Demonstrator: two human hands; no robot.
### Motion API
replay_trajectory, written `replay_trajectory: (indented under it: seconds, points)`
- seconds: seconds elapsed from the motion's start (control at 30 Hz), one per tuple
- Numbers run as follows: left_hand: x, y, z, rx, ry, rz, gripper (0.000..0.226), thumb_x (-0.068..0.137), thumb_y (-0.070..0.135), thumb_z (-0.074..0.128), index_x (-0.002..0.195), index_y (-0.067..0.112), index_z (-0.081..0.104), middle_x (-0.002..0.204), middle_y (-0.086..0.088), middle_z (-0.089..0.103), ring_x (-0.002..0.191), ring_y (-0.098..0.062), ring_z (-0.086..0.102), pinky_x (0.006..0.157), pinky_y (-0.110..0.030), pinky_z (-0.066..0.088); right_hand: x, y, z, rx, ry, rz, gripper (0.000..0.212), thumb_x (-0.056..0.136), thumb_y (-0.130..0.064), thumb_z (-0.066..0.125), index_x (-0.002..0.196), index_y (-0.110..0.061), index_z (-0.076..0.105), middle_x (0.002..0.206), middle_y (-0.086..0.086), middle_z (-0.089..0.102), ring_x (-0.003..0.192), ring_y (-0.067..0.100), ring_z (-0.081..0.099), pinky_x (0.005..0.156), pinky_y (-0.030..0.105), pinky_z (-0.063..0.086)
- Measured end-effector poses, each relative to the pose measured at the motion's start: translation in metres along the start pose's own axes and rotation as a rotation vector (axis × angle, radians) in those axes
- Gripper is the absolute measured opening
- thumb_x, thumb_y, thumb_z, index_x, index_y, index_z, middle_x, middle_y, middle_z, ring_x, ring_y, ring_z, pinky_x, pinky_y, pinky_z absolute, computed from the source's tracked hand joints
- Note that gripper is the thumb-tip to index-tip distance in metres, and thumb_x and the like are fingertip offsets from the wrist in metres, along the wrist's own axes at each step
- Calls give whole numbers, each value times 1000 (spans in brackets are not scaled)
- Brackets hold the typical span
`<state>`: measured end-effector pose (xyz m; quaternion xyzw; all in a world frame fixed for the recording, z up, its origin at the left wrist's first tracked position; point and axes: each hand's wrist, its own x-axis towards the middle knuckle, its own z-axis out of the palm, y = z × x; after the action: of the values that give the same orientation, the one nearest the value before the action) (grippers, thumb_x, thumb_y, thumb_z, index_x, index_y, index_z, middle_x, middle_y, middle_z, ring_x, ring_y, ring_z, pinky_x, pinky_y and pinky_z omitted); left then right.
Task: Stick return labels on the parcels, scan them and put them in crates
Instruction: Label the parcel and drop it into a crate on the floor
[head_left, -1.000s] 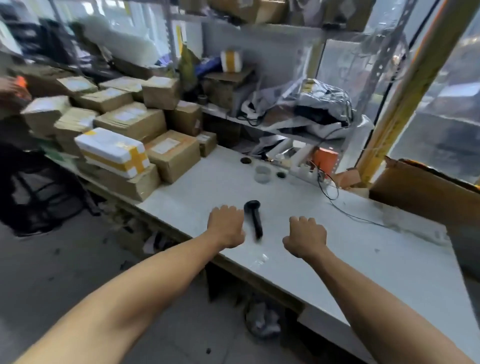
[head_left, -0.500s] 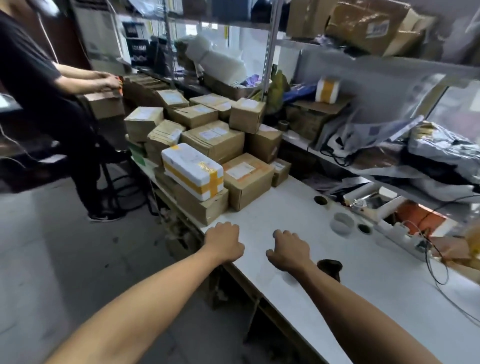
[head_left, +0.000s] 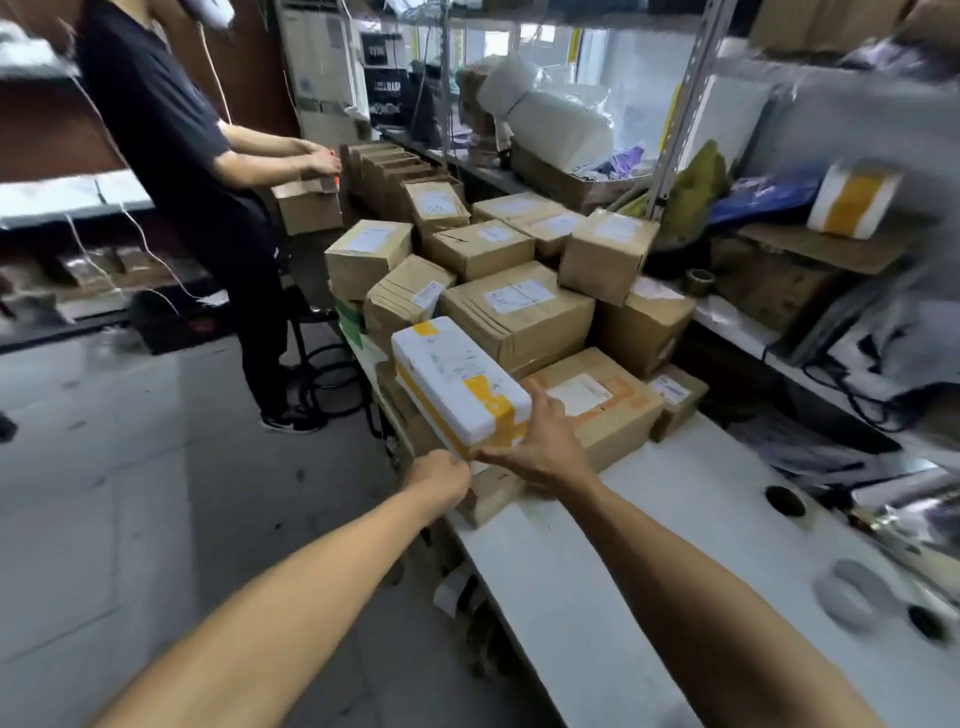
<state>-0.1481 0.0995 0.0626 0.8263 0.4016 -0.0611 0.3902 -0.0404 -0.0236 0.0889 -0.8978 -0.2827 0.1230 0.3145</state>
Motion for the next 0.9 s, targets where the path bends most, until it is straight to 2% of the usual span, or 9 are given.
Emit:
replay_trajectory:
  seconds: [0.1,0.17,0.37,0.47,0.53,0.63,0.73,0.83,0.9]
  points:
    - [17,-4,-9,-87,-39,-34,24,104,27,38,100,14,59,123,-14,62,109,-33,61,77,-33,46,28,-11,17,53,-45,39,141,53,-63,91,160,-26,7,153,12,30,141,32,34,110,41,36]
    - [29,-9,-14,-143,-42,-66,35,105,27,37,132,11,53,140,-13,53,123,-34,56,88,-33,47,41,-9,30,77,-56,88,140,57,-56,93,160,-21,6,152,14,27,140,33,35,109,39,37]
    - [66,-28,-34,-492,32,-159,51,104,27,36,151,8,36,153,-15,42,135,-37,45,112,-47,42,25,8,21,78,2,45,120,55,-43,94,151,-20,26,137,6,34,127,22,41,97,23,33]
    - [85,-25,-52,-733,229,-204,51,110,30,29,153,2,31,158,-17,35,141,-35,39,110,-41,33,-6,28,-15,168,-47,21,132,46,-47,91,155,-19,24,143,-4,29,136,21,36,112,36,39]
    - [101,-26,-62,-887,224,-199,57,110,42,28,147,0,40,151,-20,45,134,-36,47,100,-39,42,-34,40,-42,218,-17,37,129,43,-40,90,154,-22,26,145,-8,29,138,19,37,106,43,50]
    - [111,-17,-70,-1002,-135,-57,68,101,64,35,129,6,56,116,-20,62,99,-31,63,67,-29,48,-79,48,-77,243,9,69,122,44,-26,89,151,-29,31,146,-5,33,137,14,40,94,28,57]
    - [111,9,-69,-792,-517,107,83,85,78,52,140,15,54,137,-12,60,125,-32,59,100,-45,48,-116,51,-101,186,-48,86,118,52,-3,91,146,-40,30,143,-16,33,133,-5,37,88,8,49]
    - [100,39,-61,-371,-916,226,93,50,82,73,130,35,62,131,0,67,121,-26,62,102,-49,45,-142,53,-118,98,-148,88,118,56,4,89,151,-34,29,142,-20,29,132,-12,34,95,3,42]
    - [96,52,-49,-73,-1084,305,89,50,75,84,127,35,68,128,1,70,118,-23,65,109,-52,45,-155,55,-129,64,-180,96,119,56,3,87,153,-33,28,145,-20,28,134,-12,33,98,3,38]
